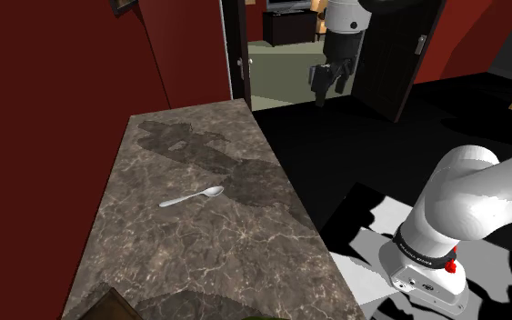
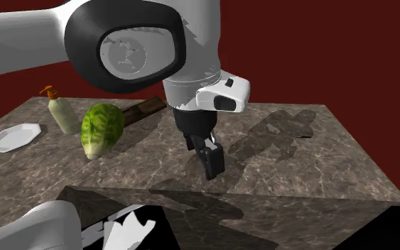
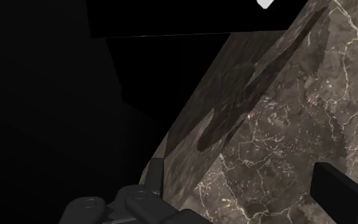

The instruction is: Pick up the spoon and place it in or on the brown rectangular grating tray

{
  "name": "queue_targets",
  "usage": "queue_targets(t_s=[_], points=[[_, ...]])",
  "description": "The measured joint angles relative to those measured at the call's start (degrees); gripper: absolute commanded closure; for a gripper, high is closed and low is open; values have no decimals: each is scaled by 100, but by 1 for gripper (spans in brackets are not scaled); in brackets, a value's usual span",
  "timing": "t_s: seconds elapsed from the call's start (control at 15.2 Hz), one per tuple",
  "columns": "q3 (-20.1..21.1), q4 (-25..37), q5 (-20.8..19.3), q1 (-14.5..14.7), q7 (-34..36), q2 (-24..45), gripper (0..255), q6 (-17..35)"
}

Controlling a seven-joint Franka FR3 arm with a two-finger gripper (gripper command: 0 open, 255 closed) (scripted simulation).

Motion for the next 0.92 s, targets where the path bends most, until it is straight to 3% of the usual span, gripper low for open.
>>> queue_targets(t_s=[0.26,0.92], points=[[1,-29,77,122,-143,287,0,346],[35,54,477,687,-939,1848,0,1986]])
